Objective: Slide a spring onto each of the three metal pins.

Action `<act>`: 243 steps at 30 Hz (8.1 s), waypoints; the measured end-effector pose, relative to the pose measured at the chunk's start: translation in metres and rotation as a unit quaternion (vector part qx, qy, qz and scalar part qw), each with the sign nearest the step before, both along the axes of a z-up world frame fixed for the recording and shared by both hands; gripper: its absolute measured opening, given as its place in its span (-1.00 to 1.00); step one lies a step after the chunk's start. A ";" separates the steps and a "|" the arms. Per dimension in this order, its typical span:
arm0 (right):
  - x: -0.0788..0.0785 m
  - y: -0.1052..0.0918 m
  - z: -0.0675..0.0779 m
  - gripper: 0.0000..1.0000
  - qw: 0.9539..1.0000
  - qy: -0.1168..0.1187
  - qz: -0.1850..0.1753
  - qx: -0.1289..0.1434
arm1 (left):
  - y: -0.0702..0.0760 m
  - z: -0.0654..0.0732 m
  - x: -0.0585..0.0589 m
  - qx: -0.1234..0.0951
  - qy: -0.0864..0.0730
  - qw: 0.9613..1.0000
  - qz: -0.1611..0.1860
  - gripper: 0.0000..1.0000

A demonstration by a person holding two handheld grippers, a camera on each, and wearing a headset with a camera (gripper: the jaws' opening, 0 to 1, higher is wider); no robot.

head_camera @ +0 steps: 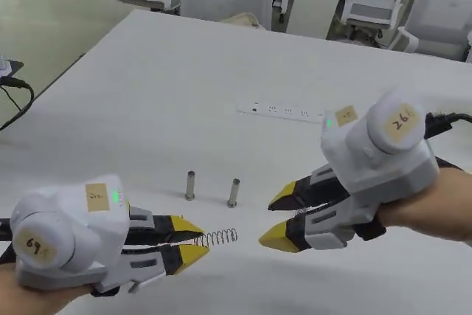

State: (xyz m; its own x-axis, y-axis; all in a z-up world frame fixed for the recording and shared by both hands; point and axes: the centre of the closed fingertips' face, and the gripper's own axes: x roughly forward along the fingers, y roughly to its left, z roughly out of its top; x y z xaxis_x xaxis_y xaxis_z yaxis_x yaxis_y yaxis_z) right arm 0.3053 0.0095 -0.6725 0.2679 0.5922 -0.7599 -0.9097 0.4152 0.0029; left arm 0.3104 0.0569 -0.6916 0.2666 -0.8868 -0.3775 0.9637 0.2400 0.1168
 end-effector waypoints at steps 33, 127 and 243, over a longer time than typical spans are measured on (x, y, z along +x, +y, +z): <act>-0.027 0.028 -0.009 -0.81 0.996 0.020 0.085 -0.006 | -0.005 0.027 -0.030 -0.025 -0.021 0.999 -0.025 -0.95; -0.026 0.057 0.013 -0.83 0.978 0.025 0.173 -0.113 | -0.012 0.031 -0.024 -0.084 -0.005 0.996 -0.028 -0.96; 0.122 0.003 -0.034 -0.83 0.977 0.034 0.072 -0.200 | 0.058 -0.022 0.002 -0.065 0.025 0.993 0.094 0.20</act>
State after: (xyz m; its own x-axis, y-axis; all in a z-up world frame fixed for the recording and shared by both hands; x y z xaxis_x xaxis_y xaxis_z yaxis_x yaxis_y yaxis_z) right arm 0.4276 0.0122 -0.7068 0.1447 0.2727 -0.9512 -0.9623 0.2624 -0.0712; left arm 0.3122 0.1148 -0.7132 0.4158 -0.8649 -0.2811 0.9042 0.4263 0.0256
